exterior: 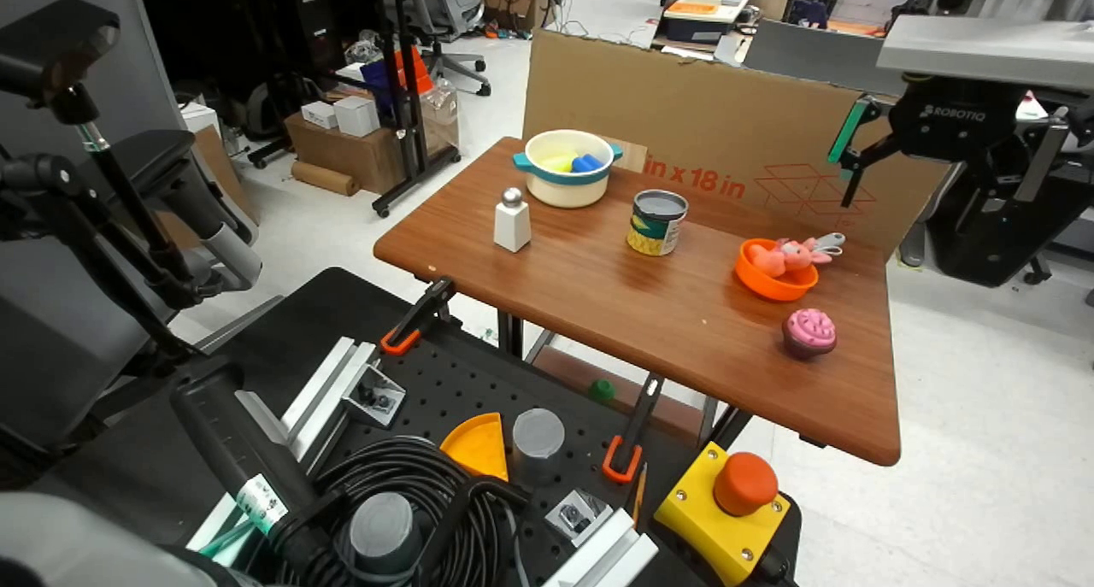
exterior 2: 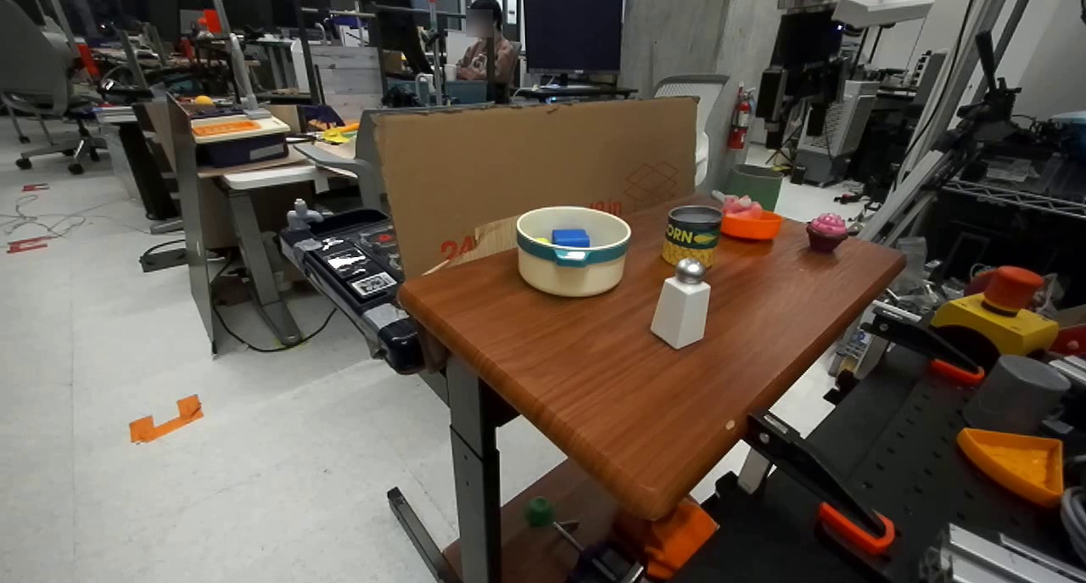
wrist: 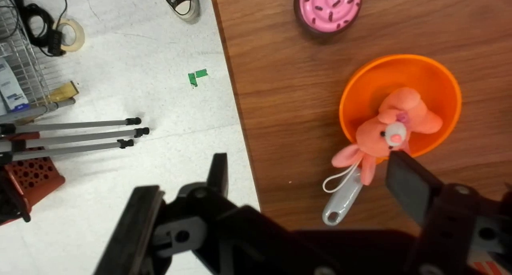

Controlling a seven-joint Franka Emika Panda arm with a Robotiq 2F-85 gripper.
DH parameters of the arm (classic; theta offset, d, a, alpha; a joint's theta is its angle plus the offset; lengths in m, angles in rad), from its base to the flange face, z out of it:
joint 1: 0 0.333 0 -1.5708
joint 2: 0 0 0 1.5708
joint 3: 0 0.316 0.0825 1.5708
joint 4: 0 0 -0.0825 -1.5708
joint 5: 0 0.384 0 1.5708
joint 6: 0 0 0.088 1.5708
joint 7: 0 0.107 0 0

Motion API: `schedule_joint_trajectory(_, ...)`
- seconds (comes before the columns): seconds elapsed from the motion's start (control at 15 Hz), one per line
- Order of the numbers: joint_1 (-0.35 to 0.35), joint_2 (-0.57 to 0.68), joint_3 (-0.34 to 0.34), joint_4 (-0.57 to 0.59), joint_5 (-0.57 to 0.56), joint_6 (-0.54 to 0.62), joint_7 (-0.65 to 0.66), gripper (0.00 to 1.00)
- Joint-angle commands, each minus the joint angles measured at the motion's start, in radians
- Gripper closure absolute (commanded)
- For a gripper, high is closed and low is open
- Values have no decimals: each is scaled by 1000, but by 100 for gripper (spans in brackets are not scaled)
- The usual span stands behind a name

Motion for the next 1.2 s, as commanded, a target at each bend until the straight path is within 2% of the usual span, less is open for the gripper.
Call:
schedule_joint_trajectory(0.0,-21,20,21,31,28,0,-51,0)
schedule_joint_trajectory(0.73,-18,46,64,50,31,-21,-164,0)
schedule_joint_trajectory(1.13,-6,109,93,111,15,-109,-216,0)
